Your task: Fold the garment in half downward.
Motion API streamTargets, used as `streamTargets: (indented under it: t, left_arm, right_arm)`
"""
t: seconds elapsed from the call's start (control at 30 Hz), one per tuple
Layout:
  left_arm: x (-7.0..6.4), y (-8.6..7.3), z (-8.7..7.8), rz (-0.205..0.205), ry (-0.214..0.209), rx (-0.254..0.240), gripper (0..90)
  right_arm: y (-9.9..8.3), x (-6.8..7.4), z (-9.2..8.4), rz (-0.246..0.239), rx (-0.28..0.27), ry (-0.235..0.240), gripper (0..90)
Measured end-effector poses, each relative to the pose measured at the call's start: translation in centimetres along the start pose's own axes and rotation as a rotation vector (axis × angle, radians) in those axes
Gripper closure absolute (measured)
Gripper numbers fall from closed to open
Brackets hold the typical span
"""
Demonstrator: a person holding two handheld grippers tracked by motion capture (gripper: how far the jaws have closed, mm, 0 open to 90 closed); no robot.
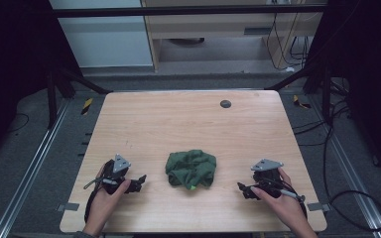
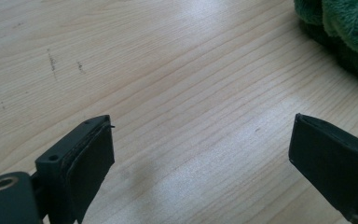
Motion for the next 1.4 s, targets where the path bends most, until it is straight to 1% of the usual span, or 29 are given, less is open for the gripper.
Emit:
streamTargets:
  t: [0.03, 0.07, 0.1, 0.13, 0.2, 0.23, 0.3, 0.33, 0.37, 0.43, 0.47, 0.5, 0.63, 0.67, 0.7, 0.73, 0.8, 0.83, 0.97, 1.0, 1.07, 1.2, 1.23, 1.33, 1.4]
  left_arm:
    - [0.2, 0.1, 0.1, 0.000, 0.005, 0.005, 6.2]
    - [0.2, 0.1, 0.1, 0.000, 0.005, 0.005, 6.2]
    - [0.3, 0.1, 0.2, 0.006, 0.012, 0.008, 6.2]
    - [0.5, 0.1, 0.3, 0.012, 0.013, 0.021, 6.1]
    - [0.7, 0.1, 0.6, 0.005, 0.002, 0.028, 5.9]
    - [1.0, 0.2, 0.6, 0.008, 0.000, 0.036, 5.8]
    - [1.6, 0.3, 0.8, -0.003, 0.004, 0.046, 5.7]
    - [1.6, 0.3, 0.8, -0.003, 0.004, 0.046, 5.7]
    - [2.1, 0.3, 1.1, -0.024, -0.003, 0.053, 5.7]
    - [2.6, 0.2, 1.4, -0.037, -0.011, 0.065, 5.7]
    - [2.8, 0.2, 1.6, -0.040, -0.008, 0.071, 5.7]
    - [3.1, 0.2, 1.7, -0.050, -0.005, 0.067, 5.7]
    - [4.1, 0.2, 2.4, -0.076, -0.008, 0.082, 5.7]
    - [4.1, 0.2, 2.4, -0.076, -0.008, 0.082, 5.7]
    - [4.5, 0.3, 2.7, -0.077, -0.003, 0.090, 5.7]
    - [4.7, 0.4, 2.8, -0.076, -0.001, 0.094, 5.7]
    - [4.9, 0.5, 3.0, -0.079, 0.003, 0.095, 5.7]
    - [5.3, 0.6, 3.1, -0.080, 0.008, 0.097, 5.7]
    - [5.6, 0.9, 3.5, -0.084, 0.019, 0.095, 5.7]
    - [5.7, 1.1, 3.7, -0.078, 0.020, 0.095, 5.7]
    - [5.7, 1.2, 3.9, -0.077, 0.024, 0.079, 5.7]
    - [5.8, 1.1, 4.6, -0.089, 0.019, 0.079, 5.7]
    - [5.9, 1.1, 4.7, -0.097, 0.011, 0.075, 4.9]
    - [6.1, 1.1, 5.0, -0.118, 0.013, 0.053, 4.2]
    - [6.3, 1.1, 5.2, -0.117, 0.012, 0.040, 3.5]
  right_arm:
    - [-0.1, -0.4, 0.0, 0.014, 0.002, 0.001, 7.2]
    - [-0.1, -0.4, 0.0, 0.014, 0.002, 0.001, 7.2]
    - [0.0, -0.9, 0.2, 0.013, 0.007, -0.002, 7.2]
    - [0.1, -1.1, 0.3, 0.010, 0.007, -0.004, 7.2]
    - [0.3, -1.6, 0.4, 0.015, 0.011, -0.009, 7.2]
    - [0.5, -1.8, 0.6, 0.021, 0.011, -0.011, 7.2]
    - [0.9, -2.3, 0.9, 0.022, 0.013, -0.014, 7.2]
    - [0.9, -2.3, 0.9, 0.022, 0.013, -0.014, 7.2]
    - [1.4, -2.8, 1.3, 0.027, 0.017, -0.017, 7.2]
    - [1.7, -3.1, 1.6, 0.029, 0.016, -0.021, 7.2]
    - [2.0, -3.2, 1.7, 0.033, 0.018, -0.018, 7.2]
    - [2.2, -3.4, 1.9, 0.033, 0.016, -0.018, 7.2]
    - [2.9, -4.0, 2.8, 0.048, 0.014, -0.021, 7.2]
    - [2.9, -4.0, 2.8, 0.048, 0.014, -0.021, 7.2]
    - [3.1, -4.3, 3.3, 0.053, 0.022, -0.024, 7.2]
    - [3.2, -4.4, 3.5, 0.052, 0.027, -0.026, 7.2]
    - [3.3, -4.6, 3.8, 0.053, 0.031, -0.033, 7.2]
    - [3.5, -4.9, 4.2, 0.064, 0.035, -0.039, 7.3]
    - [3.7, -5.4, 4.7, 0.077, 0.023, -0.047, 7.8]
    - [3.9, -5.7, 4.9, 0.081, 0.029, -0.058, 7.6]
    - [4.1, -5.9, 5.1, 0.093, 0.022, -0.067, 7.7]
    - [4.6, -6.3, 5.4, 0.112, 0.009, -0.079, 7.9]
    - [4.7, -6.3, 5.5, 0.119, 0.010, -0.081, 8.2]
    - [4.6, -6.4, 6.0, 0.135, 0.022, -0.094, 8.3]
    - [4.5, -6.4, 6.3, 0.144, 0.022, -0.102, 8.6]
Point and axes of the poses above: each handheld gripper's, and its own axes: z roughly forward along the jaws, y roughly out of its top, x roughly to its left, the point moved 4 cm from there along z, roughly forward along the jaws
